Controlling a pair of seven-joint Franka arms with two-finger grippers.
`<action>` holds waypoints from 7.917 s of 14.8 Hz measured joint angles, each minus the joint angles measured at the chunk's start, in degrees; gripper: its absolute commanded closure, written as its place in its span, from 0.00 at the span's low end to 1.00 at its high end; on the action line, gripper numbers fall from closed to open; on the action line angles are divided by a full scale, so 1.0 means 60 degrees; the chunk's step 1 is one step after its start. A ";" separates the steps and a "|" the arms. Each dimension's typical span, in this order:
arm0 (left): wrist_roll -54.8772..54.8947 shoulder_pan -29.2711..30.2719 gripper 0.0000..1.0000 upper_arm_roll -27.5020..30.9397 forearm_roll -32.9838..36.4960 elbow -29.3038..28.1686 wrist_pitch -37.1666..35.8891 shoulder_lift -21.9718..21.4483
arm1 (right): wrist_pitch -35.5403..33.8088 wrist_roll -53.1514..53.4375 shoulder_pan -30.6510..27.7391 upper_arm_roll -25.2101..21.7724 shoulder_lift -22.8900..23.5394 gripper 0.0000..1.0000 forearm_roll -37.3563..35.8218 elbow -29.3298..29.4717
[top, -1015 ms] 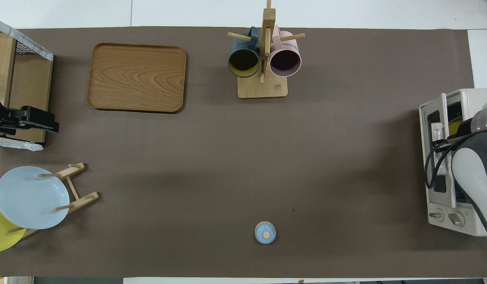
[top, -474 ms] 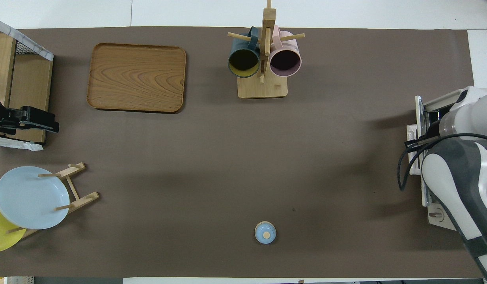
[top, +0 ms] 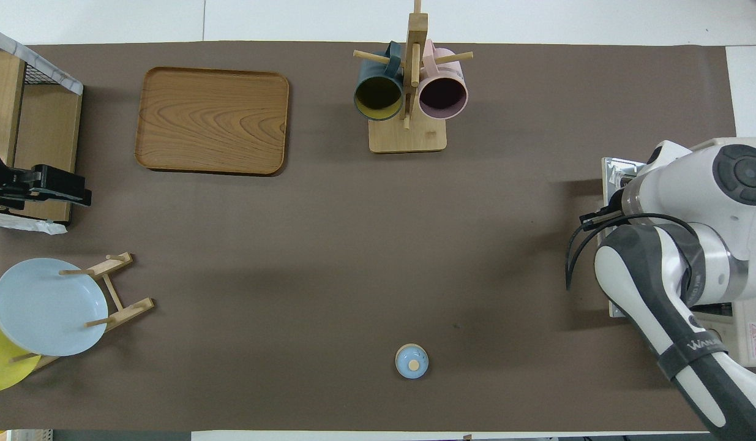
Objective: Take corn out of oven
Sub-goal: 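Pull the oven door down and open with the right gripper, then reach into the oven and grasp the green plate with the right gripper, then pull the plate with corn out and set it mid-table with the right gripper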
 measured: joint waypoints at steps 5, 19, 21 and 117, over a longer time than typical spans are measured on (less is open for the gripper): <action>0.0000 0.0000 0.00 0.0000 0.0000 0.0000 0.0000 0.0000 | 0.0565 0.0168 0.0096 0.0018 0.0516 1.00 0.0064 -0.0135; 0.0000 0.0000 0.00 0.0000 0.0000 0.0000 0.0000 0.0000 | 0.1151 0.0864 0.0527 -0.0041 0.1126 1.00 0.0585 -0.0053; 0.0000 0.0000 0.00 0.0000 0.0000 0.0000 0.0000 0.0000 | 0.1151 0.1232 0.0797 -0.0046 0.1125 1.00 0.0609 0.0015; -0.0001 0.0020 0.00 0.0072 0.0043 0.0007 0.0017 -0.0001 | -0.3502 0.7646 0.5486 0.0008 0.3088 1.00 0.0024 0.5644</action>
